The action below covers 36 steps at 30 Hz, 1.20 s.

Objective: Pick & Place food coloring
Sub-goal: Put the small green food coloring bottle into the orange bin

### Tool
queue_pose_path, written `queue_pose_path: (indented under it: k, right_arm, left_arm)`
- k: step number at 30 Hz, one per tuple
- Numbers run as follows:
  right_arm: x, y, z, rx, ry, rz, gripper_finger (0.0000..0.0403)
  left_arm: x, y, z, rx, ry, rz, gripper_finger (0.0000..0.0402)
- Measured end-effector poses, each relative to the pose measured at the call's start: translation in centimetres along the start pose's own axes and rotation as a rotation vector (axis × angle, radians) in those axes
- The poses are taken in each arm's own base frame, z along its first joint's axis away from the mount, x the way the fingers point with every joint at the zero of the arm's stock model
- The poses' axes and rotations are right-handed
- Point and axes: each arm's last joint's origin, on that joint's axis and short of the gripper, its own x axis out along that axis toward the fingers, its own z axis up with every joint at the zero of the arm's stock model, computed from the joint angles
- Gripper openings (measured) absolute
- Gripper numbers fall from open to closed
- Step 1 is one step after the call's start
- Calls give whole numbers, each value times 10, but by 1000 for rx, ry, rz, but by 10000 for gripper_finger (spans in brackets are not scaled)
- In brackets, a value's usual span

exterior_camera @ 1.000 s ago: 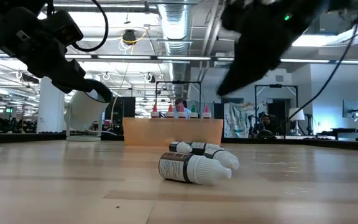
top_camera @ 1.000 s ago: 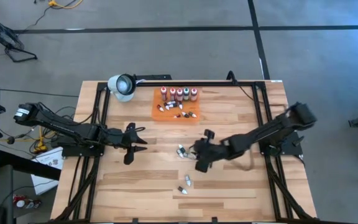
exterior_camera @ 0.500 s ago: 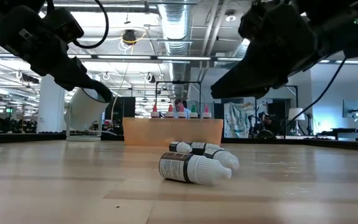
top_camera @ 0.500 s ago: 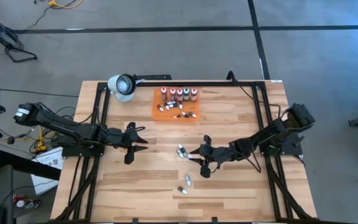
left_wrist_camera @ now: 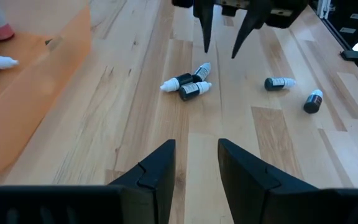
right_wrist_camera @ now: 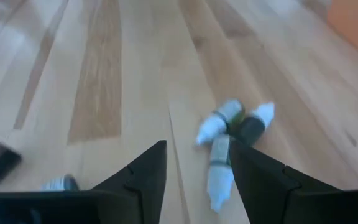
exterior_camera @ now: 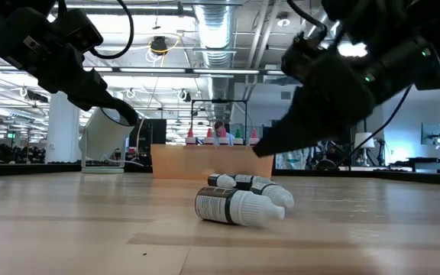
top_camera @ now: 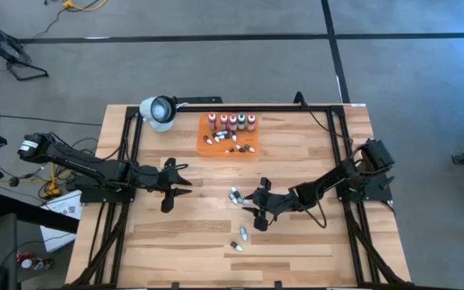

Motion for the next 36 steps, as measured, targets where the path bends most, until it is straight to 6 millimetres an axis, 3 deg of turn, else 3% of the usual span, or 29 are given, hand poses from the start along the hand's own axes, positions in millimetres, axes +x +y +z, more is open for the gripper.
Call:
queue_pose_path:
  k: [3, 10, 23, 27, 36]
  right_arm:
    - [1, 1, 8, -11, -21, -12, 177]
    - [3, -3, 2, 7, 60, -45, 170]
    - [3, -3, 2, 8, 57, -43, 152]
    - [11, -3, -9, -5, 77, -49, 153]
    - [20, -6, -5, 6, 74, -65, 157]
  left_arm:
    - [0, 0, 0, 0, 0, 0, 113]
    - [0, 0, 0, 0, 0, 1, 113]
    - [0, 0, 0, -1, -3, 7, 113]
    - [0, 0, 2, -5, -19, 3, 113]
    - [0, 0, 2, -6, -20, 3, 113]
